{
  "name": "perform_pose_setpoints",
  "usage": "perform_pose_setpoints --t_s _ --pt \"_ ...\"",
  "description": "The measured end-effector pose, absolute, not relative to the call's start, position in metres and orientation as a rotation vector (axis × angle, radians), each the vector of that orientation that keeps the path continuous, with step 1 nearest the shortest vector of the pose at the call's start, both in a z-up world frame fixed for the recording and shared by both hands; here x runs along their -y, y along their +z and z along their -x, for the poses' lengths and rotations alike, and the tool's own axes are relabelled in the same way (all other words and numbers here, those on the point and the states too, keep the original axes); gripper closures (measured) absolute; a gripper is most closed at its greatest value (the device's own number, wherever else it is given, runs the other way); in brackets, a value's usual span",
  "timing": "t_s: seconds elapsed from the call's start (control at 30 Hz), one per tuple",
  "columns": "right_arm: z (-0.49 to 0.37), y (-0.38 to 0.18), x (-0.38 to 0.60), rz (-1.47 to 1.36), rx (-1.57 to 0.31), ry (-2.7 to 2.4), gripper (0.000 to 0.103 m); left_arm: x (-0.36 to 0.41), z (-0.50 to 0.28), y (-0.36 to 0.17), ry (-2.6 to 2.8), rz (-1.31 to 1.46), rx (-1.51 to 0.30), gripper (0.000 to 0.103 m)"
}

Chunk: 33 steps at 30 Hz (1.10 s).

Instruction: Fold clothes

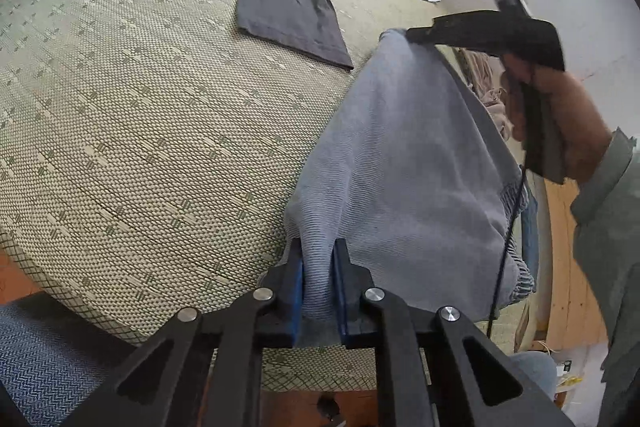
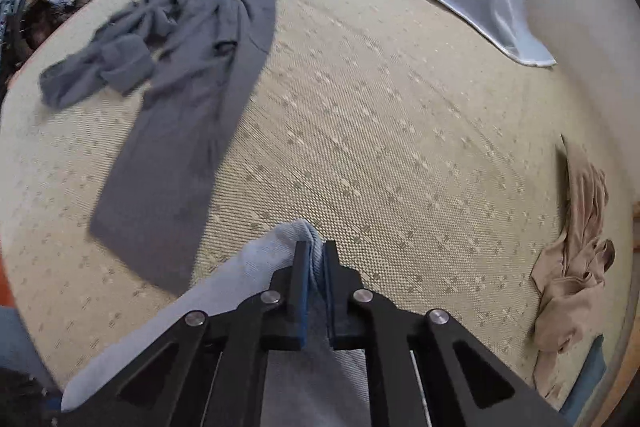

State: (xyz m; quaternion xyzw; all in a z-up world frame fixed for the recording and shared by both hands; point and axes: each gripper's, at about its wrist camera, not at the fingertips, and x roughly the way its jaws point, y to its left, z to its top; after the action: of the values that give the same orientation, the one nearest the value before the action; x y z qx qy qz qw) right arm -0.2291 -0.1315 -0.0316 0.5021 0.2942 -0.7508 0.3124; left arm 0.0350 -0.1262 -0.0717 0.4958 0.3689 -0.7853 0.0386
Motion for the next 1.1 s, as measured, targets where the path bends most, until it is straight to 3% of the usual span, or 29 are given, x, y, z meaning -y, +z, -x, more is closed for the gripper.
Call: perform_pose_setpoints --t_s 0.17,0.23,0.27,0.33,0.37,0.53,0.7,0.83,1.1 --pt "0.231 -0.017 0.116 -1.314 -0.596 -2.037 0.090 0.131 -0.040 -0.078 -2.353 -1.497 -1.242 0.074" --pt "0.223 0.003 0.098 -1.266 -0.502 -2.064 0.084 0.130 -0.044 -0.078 -2.343 -1.479 -1.256 0.061" --pt "0.218 0.013 0.088 -1.237 -0.452 -2.077 0.074 0.130 -0.045 -0.075 -2.340 -1.464 -1.253 0.055" --pt "0.202 0.030 0.057 -1.178 -0.333 -2.095 0.052 0.132 -0.046 -0.069 -2.349 -1.407 -1.279 0.025" --pt "0.192 0.034 0.041 -1.167 -0.285 -2.105 0.047 0.132 -0.047 -0.065 -2.370 -1.365 -1.311 0.021" --pt "0.142 0.022 -0.040 -1.234 -0.139 -2.158 0.046 0.141 -0.042 -0.050 -2.483 -1.269 -1.283 0.020" --pt "0.097 -0.024 -0.101 -1.373 -0.117 -2.156 0.046 0.163 -0.034 -0.075 -2.408 -1.441 -1.242 0.020" --pt "0.084 -0.041 -0.144 -1.380 0.021 -2.144 0.052 0.178 -0.040 -0.093 -2.307 -1.445 -1.369 0.020" --pt "0.063 -0.011 -0.160 -1.256 0.079 -2.255 0.048 0.188 -0.063 -0.103 -2.200 -1.389 -1.650 0.020"
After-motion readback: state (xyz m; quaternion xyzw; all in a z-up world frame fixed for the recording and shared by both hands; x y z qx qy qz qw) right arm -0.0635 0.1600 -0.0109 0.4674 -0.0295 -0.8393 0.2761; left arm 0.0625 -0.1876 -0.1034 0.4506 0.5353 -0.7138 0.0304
